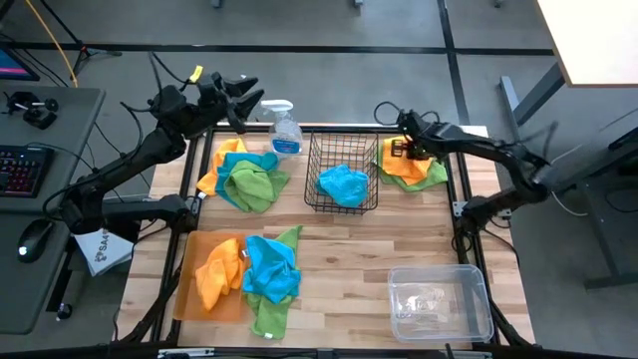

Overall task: Sort microfiber towel by color & place in baskets
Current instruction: Put the top right orange towel into the orange bin

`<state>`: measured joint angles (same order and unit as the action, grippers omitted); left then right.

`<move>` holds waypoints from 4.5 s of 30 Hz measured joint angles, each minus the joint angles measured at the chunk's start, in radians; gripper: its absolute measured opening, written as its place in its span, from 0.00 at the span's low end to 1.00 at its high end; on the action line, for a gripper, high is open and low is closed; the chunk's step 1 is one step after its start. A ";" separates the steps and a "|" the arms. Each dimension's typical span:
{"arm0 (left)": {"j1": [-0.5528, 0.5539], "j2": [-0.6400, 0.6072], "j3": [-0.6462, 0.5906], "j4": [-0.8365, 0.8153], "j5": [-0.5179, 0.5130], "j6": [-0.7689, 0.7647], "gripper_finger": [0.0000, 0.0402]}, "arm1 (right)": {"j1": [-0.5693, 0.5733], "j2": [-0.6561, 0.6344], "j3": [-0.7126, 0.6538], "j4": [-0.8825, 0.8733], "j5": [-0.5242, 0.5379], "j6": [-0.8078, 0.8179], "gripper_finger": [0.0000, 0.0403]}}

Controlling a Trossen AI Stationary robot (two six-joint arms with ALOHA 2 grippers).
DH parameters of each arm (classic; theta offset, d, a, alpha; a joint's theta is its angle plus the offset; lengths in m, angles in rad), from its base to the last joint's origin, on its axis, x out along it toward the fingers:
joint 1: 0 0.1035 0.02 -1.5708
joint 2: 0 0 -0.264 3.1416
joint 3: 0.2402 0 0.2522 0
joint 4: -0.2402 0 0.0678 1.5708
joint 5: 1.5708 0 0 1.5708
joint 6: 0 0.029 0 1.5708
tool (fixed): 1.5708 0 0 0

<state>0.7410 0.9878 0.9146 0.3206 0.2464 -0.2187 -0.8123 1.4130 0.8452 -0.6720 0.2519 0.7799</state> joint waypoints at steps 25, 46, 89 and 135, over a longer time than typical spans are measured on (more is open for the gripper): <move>-0.403 0.243 0.165 0.122 0.055 -0.067 0.53 | 0.559 -0.418 0.548 0.076 -0.355 -0.339 0.00; -0.832 0.695 0.758 -0.091 -0.001 -0.230 0.75 | 1.164 -0.294 0.581 0.567 -0.463 -0.395 0.00; -0.794 0.690 0.800 -0.418 0.515 -0.186 0.00 | 1.021 -0.167 0.580 0.794 -0.302 -0.467 0.26; -1.556 -0.100 0.185 -1.489 -0.337 -0.973 0.00 | 1.019 -0.347 0.581 0.411 0.364 -0.596 0.75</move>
<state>-0.8154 0.8877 1.0996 -1.1679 -0.0901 -1.1921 0.2070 1.0665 1.4258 -0.2613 0.6155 0.1838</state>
